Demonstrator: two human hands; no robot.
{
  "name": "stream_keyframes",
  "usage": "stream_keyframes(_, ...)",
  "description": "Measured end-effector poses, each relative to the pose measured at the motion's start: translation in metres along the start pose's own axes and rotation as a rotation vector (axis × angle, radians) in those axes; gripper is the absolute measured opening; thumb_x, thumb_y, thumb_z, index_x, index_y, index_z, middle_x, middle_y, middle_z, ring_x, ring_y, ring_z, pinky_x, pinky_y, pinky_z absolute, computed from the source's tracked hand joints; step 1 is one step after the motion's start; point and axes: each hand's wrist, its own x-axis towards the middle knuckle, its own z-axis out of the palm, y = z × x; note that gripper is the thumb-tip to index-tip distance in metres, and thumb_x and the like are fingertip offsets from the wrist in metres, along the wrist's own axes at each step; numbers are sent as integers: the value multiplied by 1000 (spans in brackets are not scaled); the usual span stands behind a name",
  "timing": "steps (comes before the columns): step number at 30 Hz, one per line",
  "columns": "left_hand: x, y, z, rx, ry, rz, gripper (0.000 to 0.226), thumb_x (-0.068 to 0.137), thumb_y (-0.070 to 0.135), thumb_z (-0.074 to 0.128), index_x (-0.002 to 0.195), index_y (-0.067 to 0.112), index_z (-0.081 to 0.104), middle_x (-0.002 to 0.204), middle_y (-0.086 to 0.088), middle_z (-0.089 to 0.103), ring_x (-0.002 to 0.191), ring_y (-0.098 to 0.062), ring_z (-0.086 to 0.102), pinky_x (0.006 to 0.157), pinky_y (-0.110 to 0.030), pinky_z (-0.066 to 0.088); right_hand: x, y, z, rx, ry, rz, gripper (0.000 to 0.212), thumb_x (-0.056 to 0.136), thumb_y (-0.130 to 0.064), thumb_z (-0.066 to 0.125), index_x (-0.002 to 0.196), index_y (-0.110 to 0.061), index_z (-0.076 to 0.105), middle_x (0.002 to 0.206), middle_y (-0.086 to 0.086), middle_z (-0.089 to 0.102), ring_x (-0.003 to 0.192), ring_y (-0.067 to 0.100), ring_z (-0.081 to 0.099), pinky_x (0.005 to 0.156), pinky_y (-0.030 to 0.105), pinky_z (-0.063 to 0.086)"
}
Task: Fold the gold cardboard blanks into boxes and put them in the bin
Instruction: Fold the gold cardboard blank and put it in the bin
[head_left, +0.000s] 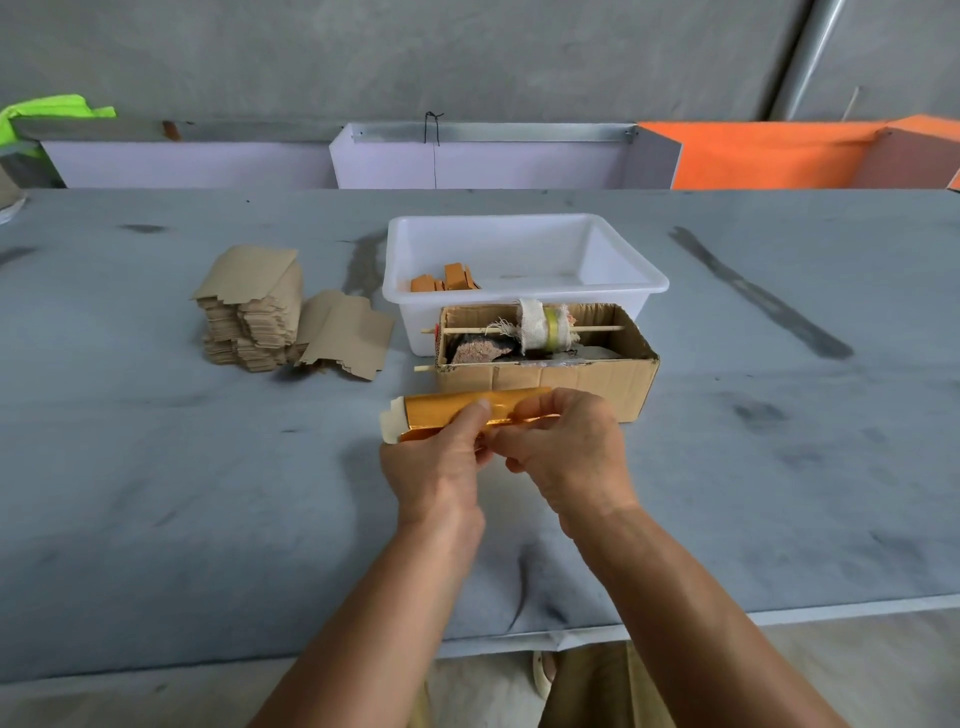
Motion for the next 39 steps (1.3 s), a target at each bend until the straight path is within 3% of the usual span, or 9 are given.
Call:
stream_keyframes(2, -3, 0, 1, -37, 13, 84, 17, 73, -5, 74, 83, 5, 64, 68, -4, 67, 55, -14, 63, 48, -22, 54, -2, 0, 3, 18, 46, -6, 24, 67, -10, 80, 71, -19, 57, 67, 5, 69, 67, 20, 67, 65, 35, 55)
stream_keyframes(7, -4, -3, 1, -76, -27, 218, 21, 70, 0, 79, 82, 8, 65, 61, 5, 69, 56, -6, 66, 53, -21, 54, -5, -1, 4, 313, 44, 157, 25, 68, -6, 81, 61, -16, 58, 44, -7, 59, 38, 2, 54, 38, 14, 37)
stream_keyframes(14, -1, -5, 0, -87, -4, 230, 23, 67, 3, 82, 79, 12, 64, 64, 6, 69, 58, -5, 67, 51, -17, 52, -8, 2, 6, 417, 66, 231, 21, 69, -12, 83, 76, -11, 63, 60, -1, 64, 42, 2, 55, 38, 12, 37)
stream_keyframes(20, 2, -5, 3, -95, 20, 232, 21, 67, 1, 82, 74, 12, 65, 58, 8, 68, 55, -5, 65, 51, -18, 51, -9, 6, 11, 491, 54, 170, 27, 68, -4, 81, 82, -14, 60, 52, -12, 64, 47, -7, 59, 43, 7, 40)
stream_keyframes(26, 3, -1, 5, -111, 47, 169, 23, 68, -1, 80, 72, 12, 62, 59, 6, 66, 50, -5, 61, 51, -19, 53, -10, 7, 12, 601, -16, 185, 34, 67, 1, 81, 88, -11, 58, 58, -7, 68, 50, 0, 62, 52, 16, 46)
stream_keyframes(29, 7, 1, 4, -87, 69, 119, 25, 67, 2, 81, 79, 11, 60, 69, -1, 63, 45, -2, 56, 47, -13, 47, -9, 8, 7, 640, -87, 169, 26, 72, 5, 76, 82, -11, 58, 55, -8, 67, 49, -2, 61, 48, 11, 45)
stream_keyframes(33, 9, 2, 3, -50, 67, -39, 32, 68, 14, 82, 94, 13, 63, 83, -2, 66, 58, -7, 56, 48, -14, 42, -9, 11, 5, 669, -100, 91, 24, 73, 6, 74, 80, -10, 58, 58, -5, 69, 51, 0, 63, 47, 7, 44)
stream_keyframes(37, 6, 6, 7, -57, -1, -206, 43, 73, 20, 78, 113, 14, 63, 108, -3, 69, 73, -8, 60, 65, -25, 36, -8, 16, 9, 725, -60, 21, 25, 71, 10, 74, 84, -7, 59, 63, 1, 71, 58, 6, 66, 55, 11, 48)
stream_keyframes(39, 5, 7, 9, -43, -8, -244, 39, 74, 21, 78, 109, 15, 63, 109, -3, 69, 75, -9, 59, 65, -26, 36, -8, 19, 10, 702, -50, -55, 25, 72, 10, 73, 83, -6, 59, 66, 3, 72, 63, 9, 68, 61, 13, 51)
